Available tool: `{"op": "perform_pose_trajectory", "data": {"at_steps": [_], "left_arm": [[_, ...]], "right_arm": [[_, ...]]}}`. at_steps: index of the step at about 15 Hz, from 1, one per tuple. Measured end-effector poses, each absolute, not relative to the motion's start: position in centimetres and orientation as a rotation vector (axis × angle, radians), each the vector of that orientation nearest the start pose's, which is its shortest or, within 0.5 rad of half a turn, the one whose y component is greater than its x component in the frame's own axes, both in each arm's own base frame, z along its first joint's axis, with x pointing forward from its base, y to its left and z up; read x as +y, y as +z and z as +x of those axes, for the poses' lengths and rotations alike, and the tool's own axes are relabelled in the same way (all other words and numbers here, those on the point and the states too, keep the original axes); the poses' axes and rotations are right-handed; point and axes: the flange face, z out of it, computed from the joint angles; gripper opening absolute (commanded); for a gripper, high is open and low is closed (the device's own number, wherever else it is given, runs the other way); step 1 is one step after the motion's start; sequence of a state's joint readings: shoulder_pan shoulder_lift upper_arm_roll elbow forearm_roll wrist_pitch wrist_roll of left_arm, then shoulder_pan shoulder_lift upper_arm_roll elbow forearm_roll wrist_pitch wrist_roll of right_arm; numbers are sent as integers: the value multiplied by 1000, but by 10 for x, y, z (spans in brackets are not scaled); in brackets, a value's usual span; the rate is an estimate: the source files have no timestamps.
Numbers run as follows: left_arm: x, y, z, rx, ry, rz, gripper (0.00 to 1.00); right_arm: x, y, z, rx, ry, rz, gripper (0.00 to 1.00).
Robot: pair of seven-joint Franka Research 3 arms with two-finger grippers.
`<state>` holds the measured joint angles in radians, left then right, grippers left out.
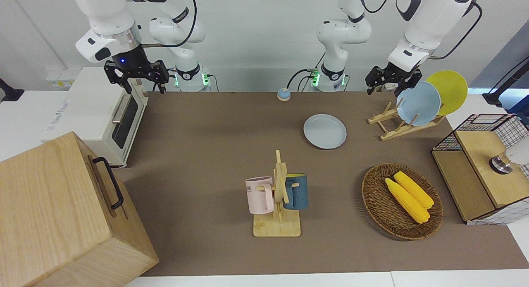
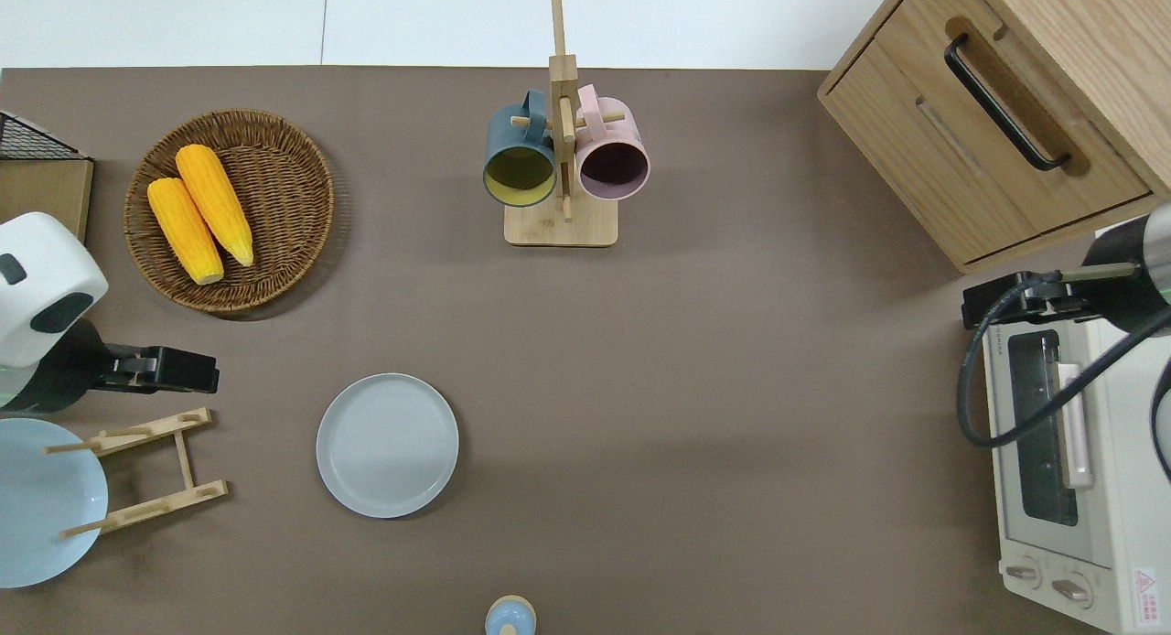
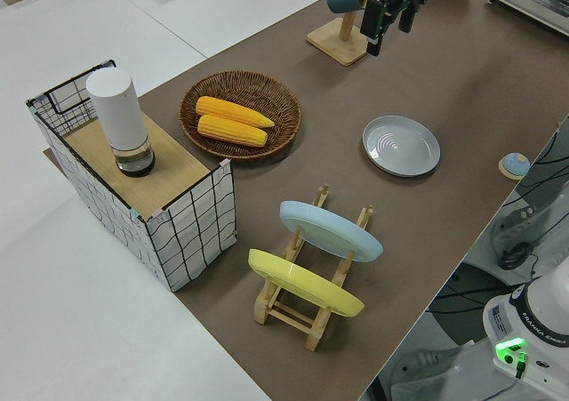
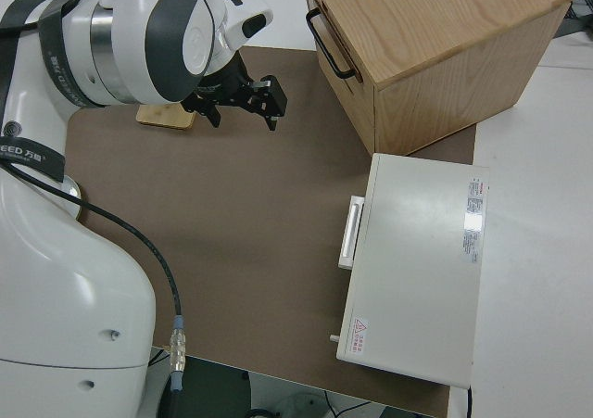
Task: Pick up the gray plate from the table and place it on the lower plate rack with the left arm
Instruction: 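Move the left gripper from the plate rack toward the gray plate's rim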
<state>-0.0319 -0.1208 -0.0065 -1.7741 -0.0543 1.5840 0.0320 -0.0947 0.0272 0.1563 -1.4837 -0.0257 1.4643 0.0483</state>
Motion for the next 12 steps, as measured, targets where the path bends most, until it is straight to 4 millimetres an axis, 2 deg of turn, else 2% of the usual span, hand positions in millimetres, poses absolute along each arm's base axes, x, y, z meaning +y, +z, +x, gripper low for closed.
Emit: {"op": "perform_pose_trajectory", "data": {"at_steps": [4, 12], "left_arm": [[-28, 587, 513, 13, 147, -3188, 998], [-28, 563, 508, 18, 231, -3181, 998]], "right_arm": [[30, 641, 551, -18, 71, -3165, 983], [30, 641, 551, -18, 71, -3165, 983]]}}
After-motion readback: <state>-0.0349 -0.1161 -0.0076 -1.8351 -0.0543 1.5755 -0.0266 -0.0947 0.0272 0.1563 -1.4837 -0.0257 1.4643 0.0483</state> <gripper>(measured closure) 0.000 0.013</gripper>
